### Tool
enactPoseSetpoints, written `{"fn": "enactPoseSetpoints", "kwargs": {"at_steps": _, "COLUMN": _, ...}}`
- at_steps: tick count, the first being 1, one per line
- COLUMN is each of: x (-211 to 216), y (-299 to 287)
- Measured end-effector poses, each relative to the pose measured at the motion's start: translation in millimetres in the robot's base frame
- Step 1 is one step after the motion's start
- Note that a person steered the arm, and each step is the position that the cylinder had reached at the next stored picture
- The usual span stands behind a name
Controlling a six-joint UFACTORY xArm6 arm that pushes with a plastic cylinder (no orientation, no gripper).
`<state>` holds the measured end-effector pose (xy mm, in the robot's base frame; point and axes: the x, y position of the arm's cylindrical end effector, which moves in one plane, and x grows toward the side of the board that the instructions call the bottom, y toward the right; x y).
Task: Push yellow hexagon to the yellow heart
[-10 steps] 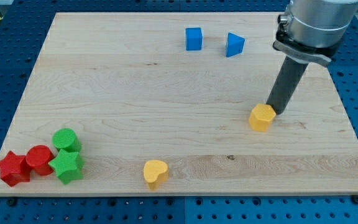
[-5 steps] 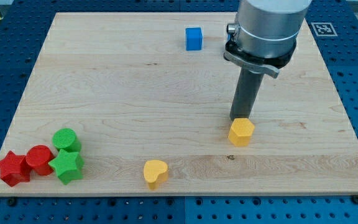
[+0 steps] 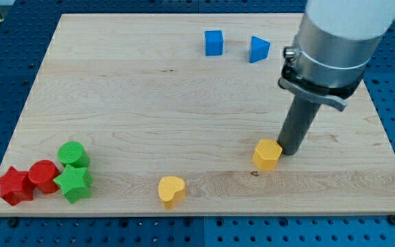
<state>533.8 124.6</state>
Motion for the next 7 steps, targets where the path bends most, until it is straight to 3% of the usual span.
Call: {"fn": "enactPoseSetpoints", "kwargs": {"at_steps": 7, "x": 32.3, "y": -49.8}}
